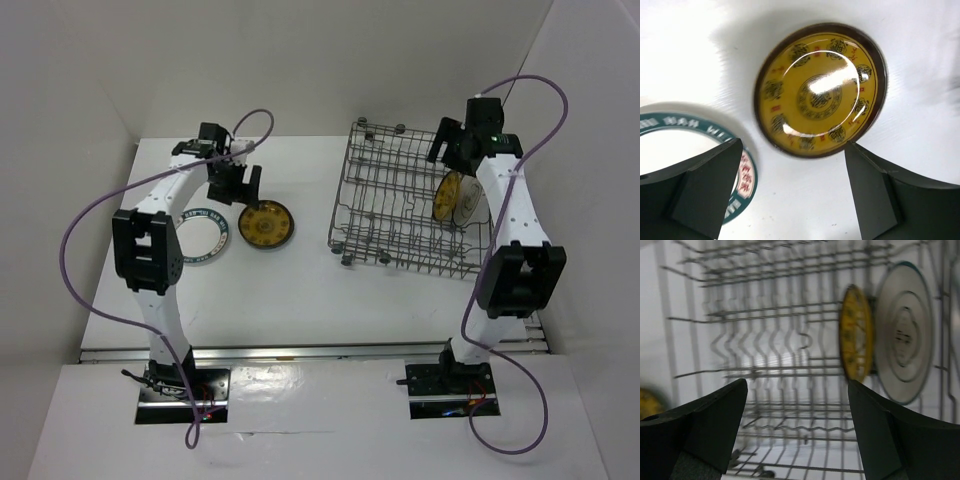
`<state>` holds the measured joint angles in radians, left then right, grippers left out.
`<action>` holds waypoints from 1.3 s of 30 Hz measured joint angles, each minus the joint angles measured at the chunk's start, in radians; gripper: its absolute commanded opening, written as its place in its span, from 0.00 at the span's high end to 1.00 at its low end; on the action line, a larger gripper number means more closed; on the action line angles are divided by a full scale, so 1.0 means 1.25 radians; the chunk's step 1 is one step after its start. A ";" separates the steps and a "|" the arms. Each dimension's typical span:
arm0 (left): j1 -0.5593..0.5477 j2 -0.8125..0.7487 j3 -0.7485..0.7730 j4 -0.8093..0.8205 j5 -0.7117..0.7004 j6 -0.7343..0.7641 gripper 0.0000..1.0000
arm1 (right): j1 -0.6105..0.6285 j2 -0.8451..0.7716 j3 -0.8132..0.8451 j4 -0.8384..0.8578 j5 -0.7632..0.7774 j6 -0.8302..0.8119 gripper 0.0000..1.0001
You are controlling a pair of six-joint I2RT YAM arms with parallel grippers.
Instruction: Unload the plates from the dish rack
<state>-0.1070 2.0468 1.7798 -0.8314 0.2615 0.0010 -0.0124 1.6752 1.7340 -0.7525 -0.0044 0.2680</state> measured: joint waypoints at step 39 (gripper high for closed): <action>-0.001 -0.194 -0.044 0.005 0.216 0.021 0.04 | -0.075 0.298 0.076 -0.042 0.170 -0.082 1.00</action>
<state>-0.1085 1.8046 1.7252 -0.8257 0.5320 0.0277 -0.1062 2.0480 1.8286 -0.8047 0.2081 0.1654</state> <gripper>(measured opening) 0.960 0.223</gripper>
